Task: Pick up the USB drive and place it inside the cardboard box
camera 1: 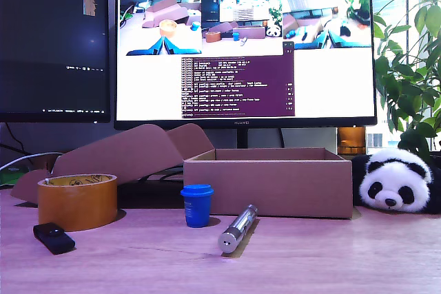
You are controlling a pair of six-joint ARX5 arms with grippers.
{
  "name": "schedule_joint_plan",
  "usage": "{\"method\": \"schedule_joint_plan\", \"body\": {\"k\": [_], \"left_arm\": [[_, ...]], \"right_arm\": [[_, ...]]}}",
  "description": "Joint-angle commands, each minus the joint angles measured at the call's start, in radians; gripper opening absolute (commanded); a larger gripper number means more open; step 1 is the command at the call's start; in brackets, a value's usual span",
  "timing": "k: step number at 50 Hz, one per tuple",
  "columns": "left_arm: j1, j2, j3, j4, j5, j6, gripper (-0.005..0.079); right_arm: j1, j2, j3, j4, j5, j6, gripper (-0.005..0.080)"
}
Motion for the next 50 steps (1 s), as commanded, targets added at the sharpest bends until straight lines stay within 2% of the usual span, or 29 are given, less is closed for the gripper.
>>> {"method": "schedule_joint_plan", "body": {"k": [1,13,20,26,38,50], "left_arm": [[-0.001,0.001,-0.022,0.105,0.021,-0.009,-0.0019],[-0.002,0.001,-0.022,0.106,0.049,-0.021,-0.0019],[-0.010,0.001,-0.022,0.102,0.118,-0.121,-0.0019],[-0.032,0.001,-0.022,0.101,0.130,-0.207,-0.0019],[-0.112,0.002,-0.022,0.089,0.124,-0.285,-0.0019],[-0.183,0.003,-0.022,0.034,0.049,-0.450,-0.0019]], "right_arm": [[-0.005,-0.029,-0.026,-0.220,-0.001,0.026,-0.0013],[-0.005,-0.029,-0.026,-0.219,-0.024,0.026,-0.0013],[-0.003,-0.029,-0.026,-0.205,-0.084,0.026,-0.0013],[0.007,-0.029,-0.026,-0.182,-0.127,0.028,-0.0013],[0.081,-0.029,-0.026,-0.118,-0.166,0.028,-0.0013],[0.172,-0.027,-0.026,-0.119,-0.150,0.024,-0.0013]]}}
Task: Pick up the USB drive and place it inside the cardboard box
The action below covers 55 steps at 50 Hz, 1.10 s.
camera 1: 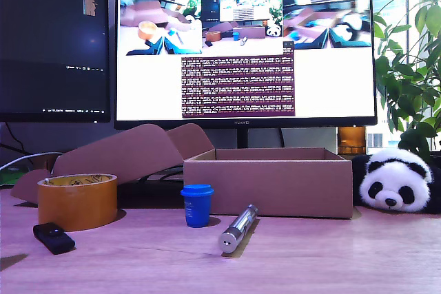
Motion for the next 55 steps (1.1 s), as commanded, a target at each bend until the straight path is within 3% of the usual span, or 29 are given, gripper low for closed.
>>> {"method": "schedule_joint_plan", "body": {"k": [1,10,20,43,55], "left_arm": [[-0.014,0.003,-0.016,-0.018,-0.022,-0.048,-0.0019],[-0.043,0.034,-0.001,-0.069,-0.057,-0.129,-0.0019],[-0.061,0.150,0.067,-0.130,-0.100,-0.138,-0.0019],[-0.085,0.573,0.272,-0.152,-0.138,-0.173,-0.0019],[-0.092,0.748,0.380,-0.149,-0.129,-0.292,-0.0019]], "right_arm": [[0.023,0.005,-0.013,0.008,0.016,-0.002,-0.0013],[0.067,0.031,-0.013,0.008,0.037,-0.008,-0.0013],[0.098,0.077,-0.013,0.011,0.046,-0.028,-0.0013],[0.135,0.100,-0.013,0.011,0.069,-0.031,-0.0013],[0.135,0.100,-0.013,-0.004,0.095,-0.043,-0.0013]]}}
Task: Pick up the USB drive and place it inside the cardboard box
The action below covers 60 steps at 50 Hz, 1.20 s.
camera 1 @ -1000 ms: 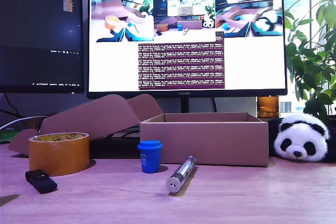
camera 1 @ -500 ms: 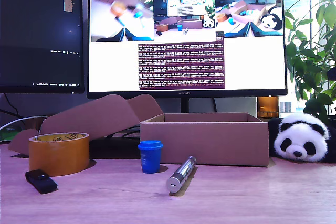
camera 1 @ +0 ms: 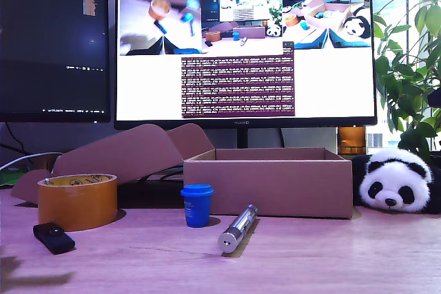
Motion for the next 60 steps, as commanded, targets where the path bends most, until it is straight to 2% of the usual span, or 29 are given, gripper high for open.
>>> {"method": "schedule_joint_plan", "body": {"k": [1,11,18,22,33,60], "left_arm": [[-0.004,0.026,0.027,0.005,0.006,-0.035,-0.0019],[-0.003,0.096,0.049,0.041,0.070,-0.087,0.0000],[-0.003,0.145,0.049,0.041,0.132,-0.209,0.0137],[-0.003,0.188,0.050,0.042,0.155,-0.248,0.0174],[-0.003,0.320,0.088,0.052,0.186,-0.277,0.0326],[-0.002,0.599,0.350,-0.114,0.140,-0.233,0.0326]], "right_arm": [[0.003,0.010,-0.013,-0.003,0.014,-0.013,-0.0013],[0.003,0.010,-0.013,-0.018,0.024,-0.022,-0.0013],[0.003,0.010,-0.013,-0.017,0.038,-0.022,-0.0013],[0.003,0.010,-0.013,-0.019,0.037,-0.022,-0.0013],[0.003,0.010,-0.013,-0.042,0.037,-0.022,-0.0013],[0.003,0.010,-0.013,-0.112,0.038,-0.029,-0.0013]]}}
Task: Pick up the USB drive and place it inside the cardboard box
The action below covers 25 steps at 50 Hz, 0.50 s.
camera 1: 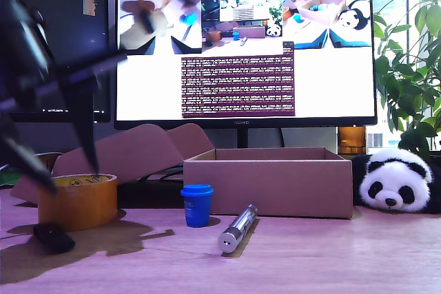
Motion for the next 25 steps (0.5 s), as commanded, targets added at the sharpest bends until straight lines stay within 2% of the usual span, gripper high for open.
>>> {"method": "schedule_joint_plan", "body": {"k": [1,11,25], "left_arm": [[0.001,0.021,0.022,-0.022,-0.006,0.005,0.0326],[0.033,0.053,0.061,-0.110,-0.041,0.003,0.0325],[0.064,0.117,0.061,-0.090,-0.027,-0.067,0.0325]], "right_arm": [[0.003,0.010,-0.013,0.005,0.001,-0.006,-0.0013],[0.003,0.010,-0.013,0.006,0.001,-0.023,-0.0013],[0.005,0.010,-0.013,0.007,0.000,-0.024,-0.0013]]}}
